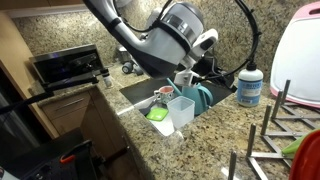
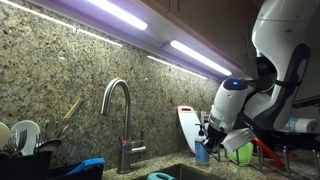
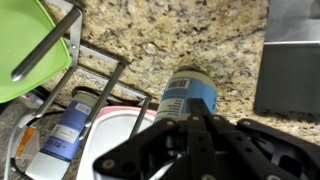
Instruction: Put the empty container in the sink, push the soap bottle to the wall and bring the dish reck closer to the sink
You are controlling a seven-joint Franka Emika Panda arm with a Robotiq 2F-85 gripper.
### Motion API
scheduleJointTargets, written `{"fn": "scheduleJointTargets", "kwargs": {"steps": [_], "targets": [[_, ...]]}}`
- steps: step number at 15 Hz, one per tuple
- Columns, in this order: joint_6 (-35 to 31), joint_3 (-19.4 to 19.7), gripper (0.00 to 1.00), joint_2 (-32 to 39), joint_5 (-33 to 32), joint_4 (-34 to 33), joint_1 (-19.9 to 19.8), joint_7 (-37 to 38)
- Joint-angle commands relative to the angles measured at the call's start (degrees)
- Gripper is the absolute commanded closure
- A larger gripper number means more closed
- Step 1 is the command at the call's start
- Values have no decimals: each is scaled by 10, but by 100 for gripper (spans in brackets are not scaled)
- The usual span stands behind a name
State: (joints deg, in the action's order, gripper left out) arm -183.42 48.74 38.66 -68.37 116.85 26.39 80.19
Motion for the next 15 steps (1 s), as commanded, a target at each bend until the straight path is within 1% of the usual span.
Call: {"fn": "scheduleJointTargets", "kwargs": {"steps": [1, 7, 9, 10, 15], "targets": [[-19, 18, 100, -2, -11, 9, 3, 6], [-38, 54, 100, -4, -10, 17, 5, 10], [-46, 55, 100, 0, -7, 14, 2, 6], [-28, 46, 99, 0, -1, 11, -1, 1], [-30, 47, 99, 0, -1, 11, -2, 1]]}}
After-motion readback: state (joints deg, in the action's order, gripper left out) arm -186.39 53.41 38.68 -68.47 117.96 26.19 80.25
